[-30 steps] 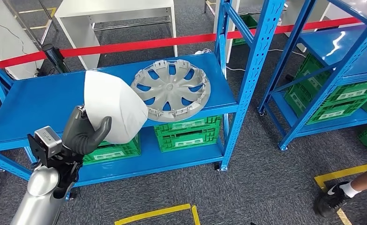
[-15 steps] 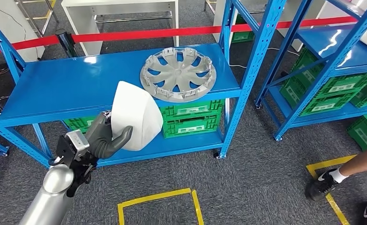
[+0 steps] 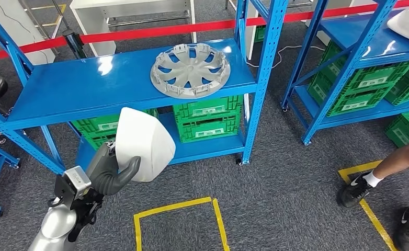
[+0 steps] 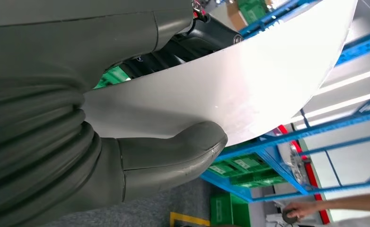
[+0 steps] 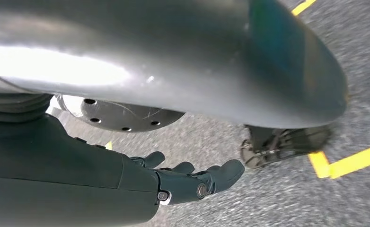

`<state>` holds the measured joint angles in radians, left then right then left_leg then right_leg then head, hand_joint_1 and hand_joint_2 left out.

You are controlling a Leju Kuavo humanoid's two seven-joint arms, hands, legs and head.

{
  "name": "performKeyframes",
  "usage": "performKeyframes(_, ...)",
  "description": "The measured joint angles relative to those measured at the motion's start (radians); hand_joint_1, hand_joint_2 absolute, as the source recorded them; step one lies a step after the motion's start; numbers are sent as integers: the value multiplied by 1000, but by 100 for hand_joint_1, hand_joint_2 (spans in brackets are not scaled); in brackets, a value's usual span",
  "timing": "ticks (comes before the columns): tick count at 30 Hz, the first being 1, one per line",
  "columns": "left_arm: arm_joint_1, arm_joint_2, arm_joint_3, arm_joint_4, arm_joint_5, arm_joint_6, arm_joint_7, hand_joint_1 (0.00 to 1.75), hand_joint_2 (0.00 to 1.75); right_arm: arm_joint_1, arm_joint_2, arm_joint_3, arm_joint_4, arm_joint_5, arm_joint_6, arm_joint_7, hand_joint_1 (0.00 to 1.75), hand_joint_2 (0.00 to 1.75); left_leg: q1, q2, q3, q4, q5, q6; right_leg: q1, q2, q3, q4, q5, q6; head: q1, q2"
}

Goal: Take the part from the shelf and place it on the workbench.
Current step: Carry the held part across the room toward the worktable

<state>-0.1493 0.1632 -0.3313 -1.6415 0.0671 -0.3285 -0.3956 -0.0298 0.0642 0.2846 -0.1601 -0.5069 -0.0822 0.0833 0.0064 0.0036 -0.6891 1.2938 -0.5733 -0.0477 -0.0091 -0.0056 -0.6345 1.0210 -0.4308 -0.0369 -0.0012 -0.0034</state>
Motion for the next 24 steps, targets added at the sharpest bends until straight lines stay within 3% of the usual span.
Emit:
performKeyframes(2,25,12,21,-22,-1,12,-7,175,175,-1,0,11,0,12,5,3,0,0,1,0,94,-101,41,3,0,-1,-27,3,23,5,0,0)
performKeyframes(4,48,20,43,-50,-1,21,-13,175,175,-3,-1,21,0,19,7,8,0,0,-4,-2,190,-238,34,15,1,0,-41,4,43,15,0,0)
performKeyframes(6,64,23,60,-70,-3,26,-15,175,175,-4,-1,28,0,20,7,15,0,0,-10,-5,217,-292,19,33,2,-1,-43,-1,62,29,-2,0)
performKeyframes(8,67,23,68,-77,-6,28,-12,175,175,-4,-2,34,0,18,6,22,0,0,-10,-4,202,-292,37,51,-1,-1,-45,-5,69,44,-6,0)
performKeyframes(9,66,23,69,-77,-7,28,-9,175,175,-4,-2,37,0,17,5,24,0,0,-9,-3,192,-294,49,60,-2,0,-54,10,47,50,-6,0)
performKeyframes(10,64,23,70,-77,-8,28,-7,175,175,-4,-2,39,0,15,5,26,0,0,-7,-2,179,-296,64,67,-4,1,-69,46,4,55,-5,0)
performKeyframes(12,59,22,71,-75,-10,31,-5,175,175,-4,-2,40,0,12,4,27,0,0,-7,-1,147,-294,91,74,-4,3,-109,176,-109,62,-2,0)
performKeyframes(13,57,22,71,-73,-11,34,-5,175,175,-4,-2,40,0,12,4,27,0,0,-8,0,130,-293,105,75,-4,4,-122,243,-144,64,-1,0)
performKeyframes(14,55,22,71,-71,-12,36,-5,175,175,-4,-2,41,0,11,4,27,0,0,-8,0,113,-291,119,74,-4,4,-123,288,-153,64,-1,0)
performKeyframes(15,54,22,71,-69,-12,37,-4,175,175,-4,-2,41,0,11,4,27,0,0,-9,0,97,-289,131,73,-4,4,-105,299,-140,63,-1,0)
performKeyframes(16,53,22,71,-67,-12,38,-4,175,175,-5,-2,41,0,11,4,27,0,0,-9,1,80,-286,143,70,-3,4,-67,273,-116,60,-1,0)
performKeyframes(17,51,22,71,-67,-12,38,-4,175,175,-5,-2,41,0,11,4,27,0,0,-9,1,66,-282,153,68,-2,4,-9,209,-98,56,-1,0)
performKeyframes(19,45,22,71,-67,-12,38,-4,175,175,-8,-4,40,0,10,4,26,0,0,-11,2,46,-273,170,59,4,4,105,62,-103,44,-1,0)
performKeyframes(20,40,22,71,-66,-12,38,-4,175,175,-10,-4,40,0,8,4,25,0,0,-11,2,41,-270,177,53,7,4,135,14,-113,38,-1,0)
performKeyframes(21,35,22,71,-65,-11,38,-3,175,175,-11,-5,40,0,6,4,24,0,0,-11,3,39,-270,184,47,10,4,142,-4,-119,33,0,0)
performKeyframes(23,25,21,71,-62,-9,38,-2,175,175,-10,-5,40,0,1,2,22,0,0,-8,3,33,-273,195,34,9,3,125,-8,-101,20,3,0)
performKeyframes(24,19,20,71,-59,-9,38,0,175,175,-10,-4,40,0,-1,2,20,0,0,-7,2,25,-263,180,28,7,1,114,-10,-88,13,2,0)
